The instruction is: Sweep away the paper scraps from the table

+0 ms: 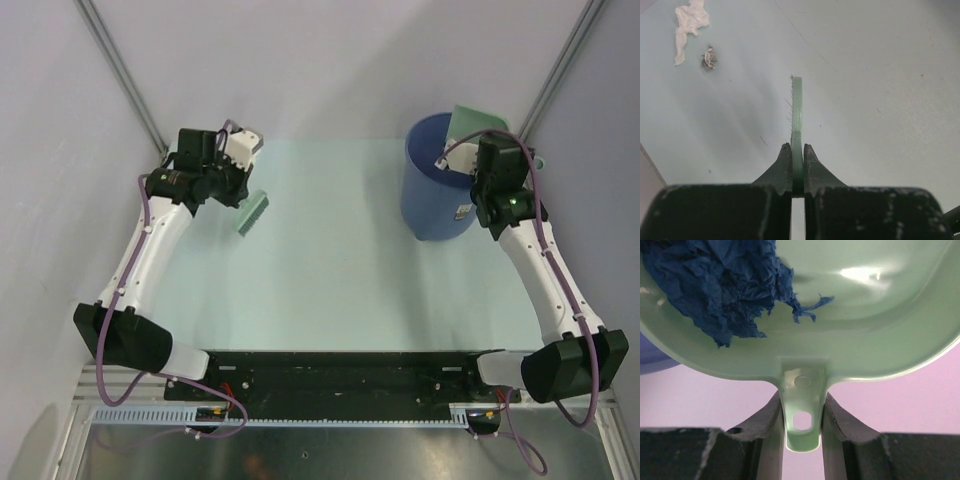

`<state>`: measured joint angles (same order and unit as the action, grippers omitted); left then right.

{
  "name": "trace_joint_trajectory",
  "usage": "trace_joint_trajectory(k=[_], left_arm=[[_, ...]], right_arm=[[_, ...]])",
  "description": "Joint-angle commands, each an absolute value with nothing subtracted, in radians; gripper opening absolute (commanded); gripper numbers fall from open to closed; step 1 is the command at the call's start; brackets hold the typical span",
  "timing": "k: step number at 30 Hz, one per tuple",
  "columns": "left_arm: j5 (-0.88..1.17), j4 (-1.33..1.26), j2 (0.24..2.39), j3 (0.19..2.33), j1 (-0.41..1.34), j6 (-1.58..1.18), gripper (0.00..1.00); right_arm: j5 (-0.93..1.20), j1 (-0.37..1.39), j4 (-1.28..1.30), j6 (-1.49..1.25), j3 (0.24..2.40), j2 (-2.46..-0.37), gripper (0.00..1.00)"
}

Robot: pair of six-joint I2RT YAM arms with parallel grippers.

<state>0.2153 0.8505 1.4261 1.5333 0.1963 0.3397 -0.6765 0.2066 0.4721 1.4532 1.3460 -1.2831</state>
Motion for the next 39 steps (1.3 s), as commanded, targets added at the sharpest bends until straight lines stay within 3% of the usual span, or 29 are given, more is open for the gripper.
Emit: trace_joint_trajectory(k=[1,7,21,27,32,39], left_arm=[[0.219,0.844,1.408,1.583,0.219,0.348,0.0],[0.199,0.847,1.414,1.577,0.221,0.368,0.0],[0.178,0.845,1.44,1.594,0.222,0.393,0.0],[0.152,0.844,1.477,1.644,0.232,0.377,0.0],[-0.146,0.802,1.601,1.782,0.363,0.413,0.0],[-0.5,0.589,1.842,1.979,0.428,0.556,0.0]], right_arm=[[-0.569,0.17,0.3,1.813,1.293,-1.261,0.01],[-0.407,0.106,-0.105,2.068,1.101,-1.247,0.01],[-0.442,0.045,-0.265,2.045,1.098,-1.287,0.01],[-0.449,0.041,-0.281,1.873,1.123,-1.263,0.01],[-0.48,0.101,-0.166,1.47,1.282,-1.238,0.0],[-0.459,0.182,-0.008,1.267,1.327,-1.184,0.0]])
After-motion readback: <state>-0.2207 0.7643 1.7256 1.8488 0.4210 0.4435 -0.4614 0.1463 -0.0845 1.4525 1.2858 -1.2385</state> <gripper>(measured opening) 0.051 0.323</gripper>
